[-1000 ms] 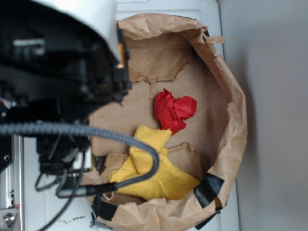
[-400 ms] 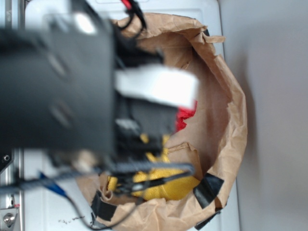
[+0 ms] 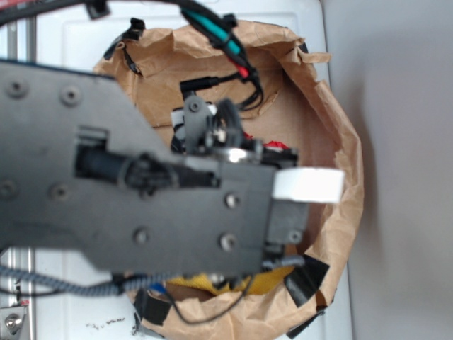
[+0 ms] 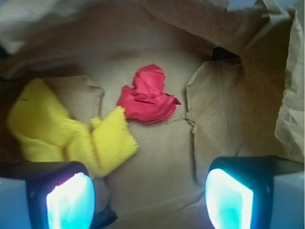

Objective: Grab the red paper.

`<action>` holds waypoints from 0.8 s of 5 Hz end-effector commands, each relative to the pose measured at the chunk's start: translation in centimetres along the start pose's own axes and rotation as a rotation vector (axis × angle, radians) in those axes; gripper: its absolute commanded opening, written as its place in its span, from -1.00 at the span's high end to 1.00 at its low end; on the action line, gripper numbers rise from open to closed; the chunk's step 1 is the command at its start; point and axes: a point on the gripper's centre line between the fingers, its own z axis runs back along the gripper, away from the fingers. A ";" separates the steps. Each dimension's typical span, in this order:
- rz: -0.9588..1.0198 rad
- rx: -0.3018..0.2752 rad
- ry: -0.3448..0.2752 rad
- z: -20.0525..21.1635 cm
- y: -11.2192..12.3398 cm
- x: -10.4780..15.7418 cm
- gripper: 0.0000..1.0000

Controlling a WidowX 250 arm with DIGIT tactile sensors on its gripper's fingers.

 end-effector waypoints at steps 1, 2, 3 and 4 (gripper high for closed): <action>0.068 -0.038 -0.067 -2.6 3.2 2.5 -1.00; 0.091 -0.038 -0.099 -5.0 2.7 3.6 -1.00; 0.083 -0.066 -0.086 -7.0 0.5 4.2 -1.00; 0.080 -0.033 -0.089 -7.9 -2.3 4.7 -1.00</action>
